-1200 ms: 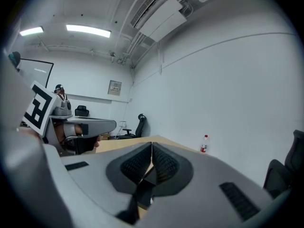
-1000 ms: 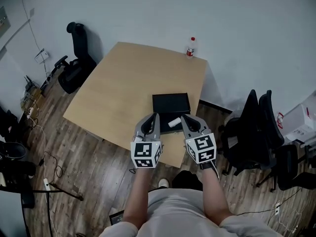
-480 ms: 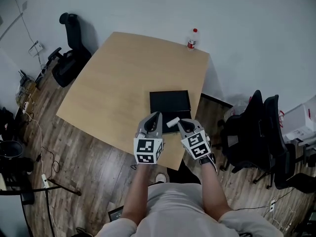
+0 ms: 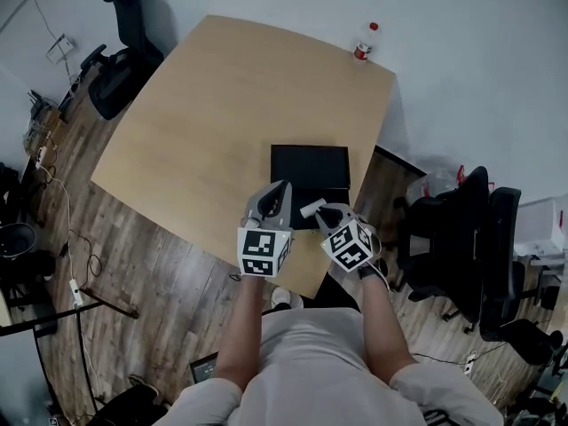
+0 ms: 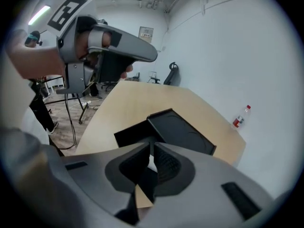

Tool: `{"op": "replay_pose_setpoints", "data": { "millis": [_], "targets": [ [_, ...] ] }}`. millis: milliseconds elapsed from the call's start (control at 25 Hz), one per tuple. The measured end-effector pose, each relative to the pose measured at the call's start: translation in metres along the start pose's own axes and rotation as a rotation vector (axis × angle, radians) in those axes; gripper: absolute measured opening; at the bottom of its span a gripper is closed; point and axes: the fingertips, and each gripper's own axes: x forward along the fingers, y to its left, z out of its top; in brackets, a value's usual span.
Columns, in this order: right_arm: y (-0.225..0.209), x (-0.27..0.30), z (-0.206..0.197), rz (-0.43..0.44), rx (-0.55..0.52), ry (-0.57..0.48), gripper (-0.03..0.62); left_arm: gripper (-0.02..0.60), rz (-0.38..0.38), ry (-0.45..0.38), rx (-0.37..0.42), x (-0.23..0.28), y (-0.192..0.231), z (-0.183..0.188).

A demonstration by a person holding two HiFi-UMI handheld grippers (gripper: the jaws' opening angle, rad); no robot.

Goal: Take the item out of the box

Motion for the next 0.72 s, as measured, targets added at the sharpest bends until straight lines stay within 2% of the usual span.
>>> {"op": "replay_pose_setpoints", "data": {
  "millis": [360, 720],
  "targets": [
    [-0.006, 0.042, -0.027, 0.138, -0.225, 0.11, 0.02, 0.009, 0.013, 0.056, -0.02, 0.02, 0.019, -0.022],
    [0.009, 0.066, -0.054, 0.323, -0.538, 0.183, 0.08, 0.009, 0.008, 0.107, -0.025, 0.037, 0.021, -0.039]
  ]
}}
